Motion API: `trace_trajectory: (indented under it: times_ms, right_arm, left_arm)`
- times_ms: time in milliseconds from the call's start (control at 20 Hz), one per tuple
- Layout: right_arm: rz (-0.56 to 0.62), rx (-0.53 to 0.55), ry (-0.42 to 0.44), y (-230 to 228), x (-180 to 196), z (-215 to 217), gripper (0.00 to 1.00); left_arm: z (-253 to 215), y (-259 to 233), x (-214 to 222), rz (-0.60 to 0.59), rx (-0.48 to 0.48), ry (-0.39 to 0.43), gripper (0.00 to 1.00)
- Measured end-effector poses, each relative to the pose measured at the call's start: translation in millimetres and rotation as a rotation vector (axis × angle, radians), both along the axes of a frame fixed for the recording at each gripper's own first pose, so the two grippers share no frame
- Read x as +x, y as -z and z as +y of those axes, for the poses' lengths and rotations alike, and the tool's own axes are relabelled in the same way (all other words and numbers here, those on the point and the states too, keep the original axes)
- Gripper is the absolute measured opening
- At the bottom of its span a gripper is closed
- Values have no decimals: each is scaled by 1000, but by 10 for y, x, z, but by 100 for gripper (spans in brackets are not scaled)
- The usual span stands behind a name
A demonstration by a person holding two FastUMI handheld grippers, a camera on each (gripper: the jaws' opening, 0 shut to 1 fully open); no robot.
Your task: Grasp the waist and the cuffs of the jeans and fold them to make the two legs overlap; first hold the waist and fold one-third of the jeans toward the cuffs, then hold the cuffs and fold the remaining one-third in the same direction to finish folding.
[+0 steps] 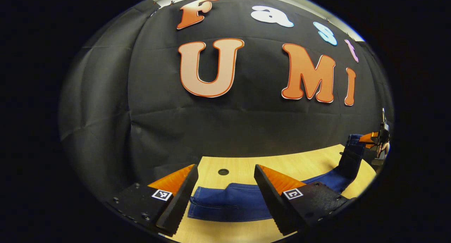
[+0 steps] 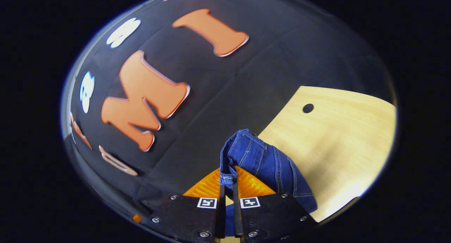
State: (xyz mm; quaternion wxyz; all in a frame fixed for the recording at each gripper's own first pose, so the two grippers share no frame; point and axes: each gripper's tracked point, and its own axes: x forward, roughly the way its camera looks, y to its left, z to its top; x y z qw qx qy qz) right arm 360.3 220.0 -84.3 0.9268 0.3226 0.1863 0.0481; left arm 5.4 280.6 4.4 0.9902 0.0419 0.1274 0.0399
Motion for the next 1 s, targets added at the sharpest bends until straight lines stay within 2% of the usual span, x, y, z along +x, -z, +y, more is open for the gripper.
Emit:
trace_trajectory:
  times_ms: [150, 350, 650, 800, 850, 1000]
  right_arm:
    - [11, -97, -89, 126, -78, 674, 10]
    - [61, -214, -202, 594, -100, 1444, 10]
    - [223, -446, -331, 1794, -158, 1954, 10]
    - [326, -544, -371, 2160, -289, 1966, 10]
    - [352, -524, -405, 2188, -306, 2038, 10]
    - [357, -508, -422, 2038, -391, 2093, 74]
  left_arm:
    - [286, 28, -58, 3, -7, -10, 98]
    - [602, 93, -118, 6, -28, -31, 98]
    - [937, 222, -187, 26, -35, -59, 98]
    - [1047, 301, -215, 37, -57, -70, 98]
    - [1074, 343, -220, 45, -64, -76, 98]
    - [1155, 502, -215, 74, -89, -94, 98]
